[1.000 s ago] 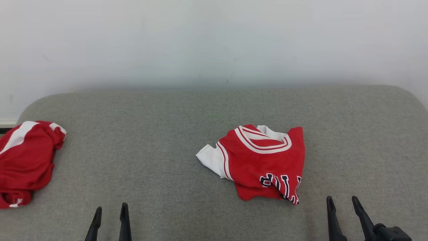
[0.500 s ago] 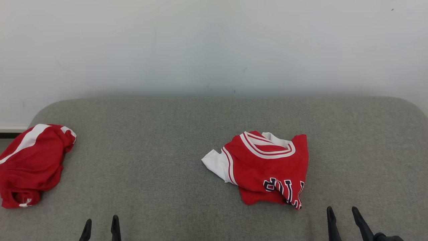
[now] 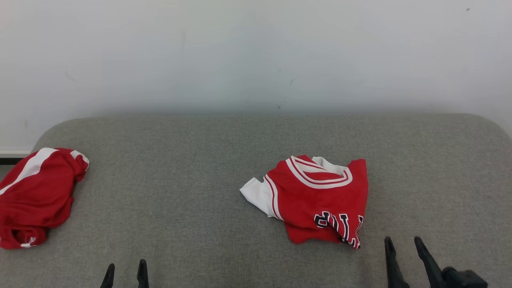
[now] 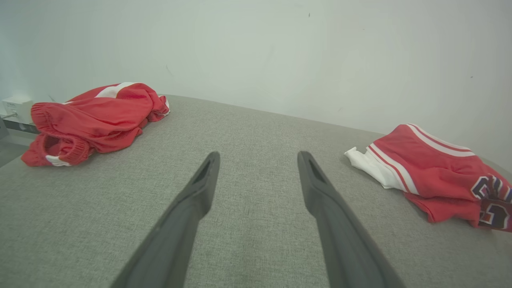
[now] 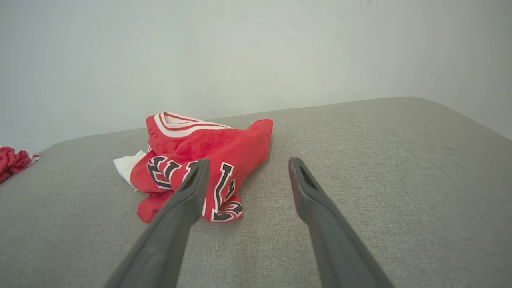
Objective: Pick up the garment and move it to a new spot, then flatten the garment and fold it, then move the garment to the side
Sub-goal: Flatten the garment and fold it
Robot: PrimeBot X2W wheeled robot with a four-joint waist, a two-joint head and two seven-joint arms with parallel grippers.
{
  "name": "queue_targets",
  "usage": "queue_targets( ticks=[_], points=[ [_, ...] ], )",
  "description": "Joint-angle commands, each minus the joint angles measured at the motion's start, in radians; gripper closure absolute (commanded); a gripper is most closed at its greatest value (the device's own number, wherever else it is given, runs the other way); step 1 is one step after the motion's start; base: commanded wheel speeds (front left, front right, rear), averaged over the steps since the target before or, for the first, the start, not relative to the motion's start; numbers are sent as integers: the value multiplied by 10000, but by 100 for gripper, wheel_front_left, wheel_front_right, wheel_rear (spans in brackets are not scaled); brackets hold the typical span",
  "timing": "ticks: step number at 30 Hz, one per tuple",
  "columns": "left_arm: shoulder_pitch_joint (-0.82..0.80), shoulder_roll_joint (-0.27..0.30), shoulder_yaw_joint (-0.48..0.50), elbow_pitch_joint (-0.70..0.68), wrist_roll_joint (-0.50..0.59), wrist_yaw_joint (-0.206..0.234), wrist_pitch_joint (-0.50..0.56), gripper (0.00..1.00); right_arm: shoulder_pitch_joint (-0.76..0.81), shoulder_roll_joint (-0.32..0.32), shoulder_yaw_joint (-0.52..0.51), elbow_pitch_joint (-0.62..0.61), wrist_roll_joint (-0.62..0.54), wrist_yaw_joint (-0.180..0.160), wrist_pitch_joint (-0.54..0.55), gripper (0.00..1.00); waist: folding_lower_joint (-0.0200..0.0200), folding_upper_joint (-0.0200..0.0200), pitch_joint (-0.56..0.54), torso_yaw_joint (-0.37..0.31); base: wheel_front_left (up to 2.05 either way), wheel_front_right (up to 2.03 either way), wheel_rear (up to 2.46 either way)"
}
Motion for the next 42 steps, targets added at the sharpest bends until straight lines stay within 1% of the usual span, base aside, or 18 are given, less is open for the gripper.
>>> queue_targets(
  ticks=[1,2,4,7,9,10,13,17,21,26,29,35,36,37,38,39,42],
  points=[
    [22,-15,1,17,-106,-50,-33,0,-397,-5,171,-236,184,-21,174,0,0,0,58,2,0,0,0],
    [5,-15,6,9,-135,-52,-33,0,-626,-6,319,-349,213,-21,442,0,0,0,78,-9,0,0,0],
    [16,-16,-6,-5,-203,-46,-33,0,-1161,-11,588,-413,432,-21,1446,0,0,0,116,-27,0,0,0],
    [-55,-15,-86,39,-245,-33,-33,0,-2414,-54,886,-562,283,-21,2865,0,0,0,187,66,0,0,0],
    [-191,-15,-203,61,-265,-17,-34,0,-3181,-105,1008,-341,199,-21,3674,0,0,0,271,210,0,0,0],
    [-191,-15,-203,61,-265,-17,-34,0,-3181,-105,1008,-341,199,-21,3674,0,0,0,271,210,0,0,0],
    [-357,-14,-442,69,-301,-23,-35,0,-4298,-78,1014,431,433,-21,4828,0,0,0,412,532,0,0,0],
    [-567,-16,-812,71,-345,-36,-34,0,-5557,-47,888,1803,484,-21,5964,0,0,0,716,1154,0,0,0],
    [-746,-15,-1079,31,-418,-28,-34,0,-6446,-93,946,2943,449,-21,6621,0,0,0,1136,1778,0,0,0],
    [-911,-13,-1319,-2,-517,6,-34,0,-7163,-261,882,4010,114,-21,7154,0,0,0,1536,2333,0,0,0],
    [-902,-16,-1373,-7,-557,78,-34,0,-7417,-351,1026,4611,46,-21,7386,0,0,0,1609,2551,0,0,0],
    [-898,-14,-1430,-39,-556,130,-34,0,-7630,-450,1435,5100,132,-21,7499,0,0,0,1559,2635,0,0,0],
    [-893,-14,-1438,-33,-540,129,-34,0,-7649,-454,1518,5167,183,-21,7498,14,0,0,1528,2631,0,0,0],
    [-882,-14,-1443,-30,-532,127,-34,0,-7664,-466,1608,5244,210,-21,7533,61,0,0,1507,2626,0,0,0],
    [-870,-14,-1450,-22,-534,125,-34,0,-7688,-475,1693,5281,277,-21,7513,88,0,0,1484,2618,0,0,0],
    [-853,-15,-1457,-13,-539,121,-34,0,-7731,-488,1778,5305,348,-21,7434,100,0,0,1458,2605,0,0,0],
    [-788,-12,-1466,16,-523,102,-34,0,-7914,-438,2061,5120,672,-21,7050,100,0,0,1387,2531,0,0,0]
  ],
)
